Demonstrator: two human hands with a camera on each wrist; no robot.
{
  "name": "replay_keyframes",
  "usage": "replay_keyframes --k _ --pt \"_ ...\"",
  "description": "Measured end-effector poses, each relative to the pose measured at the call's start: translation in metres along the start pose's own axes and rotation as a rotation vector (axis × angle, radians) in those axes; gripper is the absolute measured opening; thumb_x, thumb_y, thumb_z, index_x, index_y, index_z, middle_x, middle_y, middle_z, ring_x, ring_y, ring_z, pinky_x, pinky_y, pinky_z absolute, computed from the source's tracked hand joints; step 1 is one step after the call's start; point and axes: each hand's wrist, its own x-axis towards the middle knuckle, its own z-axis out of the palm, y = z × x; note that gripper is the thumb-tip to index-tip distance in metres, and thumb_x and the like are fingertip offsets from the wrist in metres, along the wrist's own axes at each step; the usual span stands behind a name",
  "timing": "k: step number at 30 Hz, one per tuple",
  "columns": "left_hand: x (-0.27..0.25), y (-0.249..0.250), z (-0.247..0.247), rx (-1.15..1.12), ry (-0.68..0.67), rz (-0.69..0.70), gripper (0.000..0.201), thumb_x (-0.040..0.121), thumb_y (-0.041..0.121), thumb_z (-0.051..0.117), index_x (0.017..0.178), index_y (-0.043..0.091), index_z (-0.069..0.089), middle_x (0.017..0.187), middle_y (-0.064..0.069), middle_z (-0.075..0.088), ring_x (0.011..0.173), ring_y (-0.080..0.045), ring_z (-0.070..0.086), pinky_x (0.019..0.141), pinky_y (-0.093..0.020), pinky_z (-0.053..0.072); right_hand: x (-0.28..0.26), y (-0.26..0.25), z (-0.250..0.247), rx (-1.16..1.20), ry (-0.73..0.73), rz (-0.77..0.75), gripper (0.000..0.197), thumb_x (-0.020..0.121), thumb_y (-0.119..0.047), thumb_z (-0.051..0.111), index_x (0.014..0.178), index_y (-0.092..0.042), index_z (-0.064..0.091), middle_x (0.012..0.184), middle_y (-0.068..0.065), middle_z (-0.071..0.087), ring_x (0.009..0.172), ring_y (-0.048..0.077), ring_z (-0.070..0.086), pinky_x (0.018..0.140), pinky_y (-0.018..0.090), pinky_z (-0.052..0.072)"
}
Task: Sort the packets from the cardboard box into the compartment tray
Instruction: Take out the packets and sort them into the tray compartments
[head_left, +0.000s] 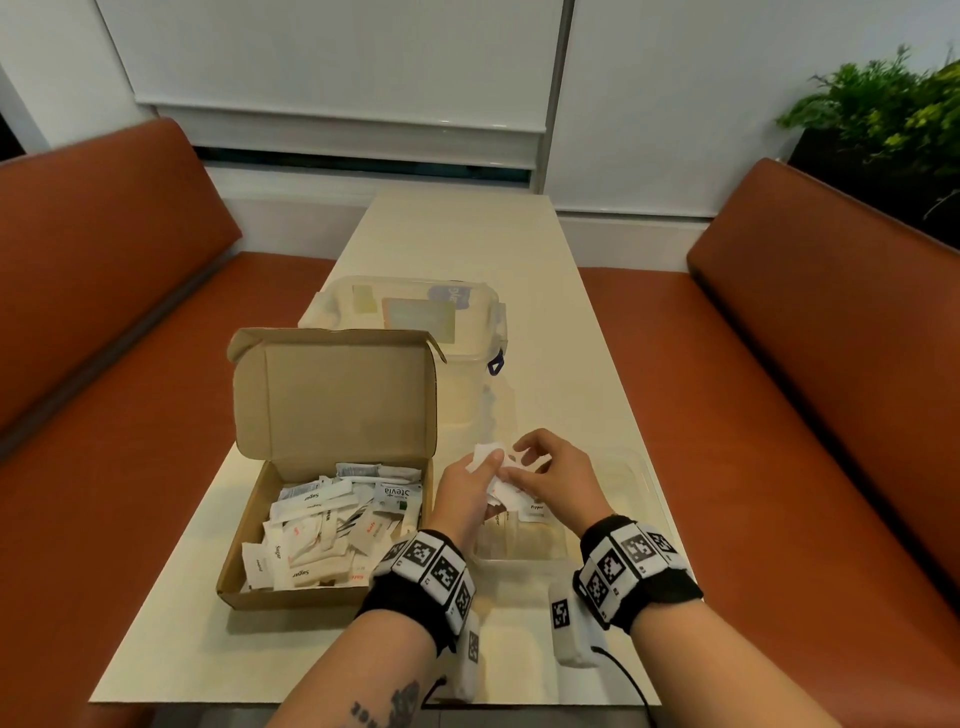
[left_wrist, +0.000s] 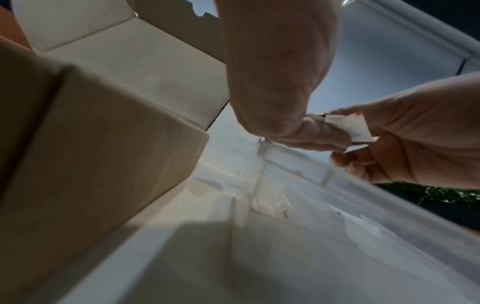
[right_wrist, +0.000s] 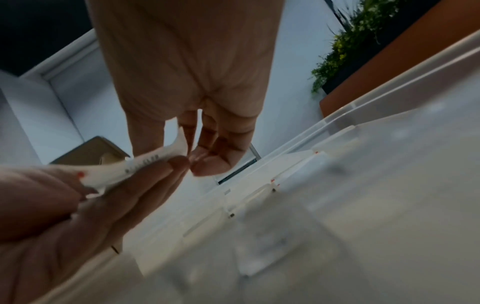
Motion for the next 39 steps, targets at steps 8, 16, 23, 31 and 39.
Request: replay_keyframes --k 8,16,23,31,39 --pt "-0.006 0.001 0.002 -0.134 -0.049 -0.069 0.007 0.093 0.012 0.058 0.091 0.012 0.065 0.089 -0.01 0.068 0.077 -0.02 0.067 0.052 -0.023 0.054 -0.001 0.008 -0.004 0.09 0.004 0.127 0.029 0.074 -0.021 0.08 0.088 -0.008 0.057 0.063 0.006 0.052 0.039 0.01 0.049 0.038 0.019 0.039" --pt "-0.009 -0.001 0.003 -0.15 -0.059 -0.069 0.012 0.092 -0.002 0.054 0.102 0.002 0.06 0.098 -0.016 0.065 0.084 -0.024 0.066 0.058 -0.028 0.059 -0.005 0.014 -0.019 0.344 -0.049 0.215 0.025 0.073 -0.003 0.078 0.09 -0.003 0.059 0.063 0.009 0.057 0.048 0.022 0.059 0.044 0.026 0.051" --pt "-0.018 -0.005 0.012 -0.15 -0.148 -0.085 0.016 0.086 -0.006 0.061 0.1 0.002 0.063 0.095 -0.015 0.069 0.083 -0.025 0.07 0.064 -0.032 0.06 -0.008 0.016 -0.019 0.226 0.15 0.138 0.024 0.075 -0.012 0.078 0.082 -0.009 0.056 0.067 0.001 0.05 0.037 0.008 0.048 0.037 0.02 0.039" --pt "-0.017 -0.009 0.014 -0.118 -0.041 -0.005 0.019 0.087 -0.006 0.06 0.092 0.01 0.068 0.095 -0.012 0.067 0.087 -0.025 0.066 0.064 -0.031 0.06 -0.008 0.018 -0.043 0.184 -0.023 0.136 0.011 0.076 -0.005 0.075 0.078 -0.013 0.069 0.068 0.003 0.065 0.059 0.007 0.058 0.054 0.014 0.048" --pt "-0.014 -0.014 0.015 -0.117 0.087 0.085 0.027 0.09 -0.001 0.057 0.116 0.005 0.063 0.11 -0.02 0.066 0.101 -0.035 0.065 0.064 -0.025 0.057 -0.001 0.045 -0.072 0.125 0.208 0.219 0.017 0.079 0.01 0.066 0.092 0.0 0.063 0.08 0.017 0.067 0.063 0.019 0.063 0.055 0.018 0.056"
